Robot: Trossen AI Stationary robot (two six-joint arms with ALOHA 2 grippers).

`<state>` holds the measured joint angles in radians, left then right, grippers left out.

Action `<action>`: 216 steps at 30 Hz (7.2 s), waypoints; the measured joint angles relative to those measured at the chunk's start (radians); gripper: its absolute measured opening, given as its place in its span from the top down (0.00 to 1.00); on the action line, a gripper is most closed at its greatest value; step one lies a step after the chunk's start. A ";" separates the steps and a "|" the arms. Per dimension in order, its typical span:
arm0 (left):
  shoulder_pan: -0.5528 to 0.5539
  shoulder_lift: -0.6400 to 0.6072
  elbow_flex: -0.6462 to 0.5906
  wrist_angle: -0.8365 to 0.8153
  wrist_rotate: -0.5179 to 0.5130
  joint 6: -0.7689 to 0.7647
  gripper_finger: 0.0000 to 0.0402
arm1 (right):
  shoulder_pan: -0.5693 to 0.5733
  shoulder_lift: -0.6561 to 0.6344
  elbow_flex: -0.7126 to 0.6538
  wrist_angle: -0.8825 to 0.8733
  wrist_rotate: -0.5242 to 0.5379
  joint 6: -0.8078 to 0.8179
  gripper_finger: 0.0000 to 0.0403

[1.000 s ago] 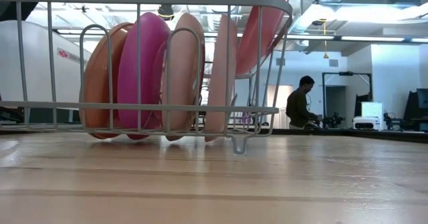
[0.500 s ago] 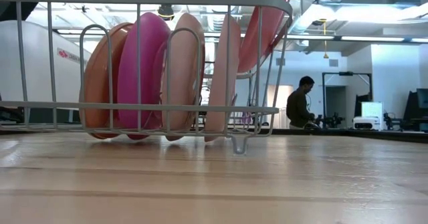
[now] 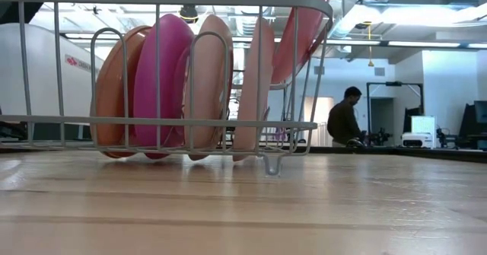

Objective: Sort dishes
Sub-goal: Put the light pink plate in the dish rack

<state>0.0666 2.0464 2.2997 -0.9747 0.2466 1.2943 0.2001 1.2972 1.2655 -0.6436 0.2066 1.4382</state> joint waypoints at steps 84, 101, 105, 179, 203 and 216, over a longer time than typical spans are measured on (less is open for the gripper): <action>-0.158 0.031 0.001 -0.005 -0.277 -2.282 0.47 | -0.164 -0.137 0.000 -0.277 -0.190 -0.285 0.60; -0.171 0.035 0.000 -0.103 -0.384 -2.483 0.65 | -0.225 -0.215 0.001 -0.436 -0.218 -0.447 0.66; -0.171 0.035 0.000 -0.054 -0.386 -2.466 0.75 | -0.254 -0.275 0.001 -0.487 -0.218 -0.477 0.66; -0.184 0.049 -0.066 0.104 -0.467 -2.648 0.98 | -0.314 -0.381 0.001 -0.470 -0.178 -0.603 0.66; -0.182 0.048 -0.066 0.312 -0.430 -2.690 1.00 | -0.314 -0.383 0.001 -0.470 -0.179 -0.609 0.66; -0.183 0.048 -0.085 0.338 -0.444 -2.631 1.00 | -0.314 -0.381 0.001 -0.469 -0.185 -0.608 0.66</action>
<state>-0.1165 2.0949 2.2152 -0.6371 -0.1972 -1.3368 -0.1139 0.9157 1.2663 -1.1130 0.0212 0.8299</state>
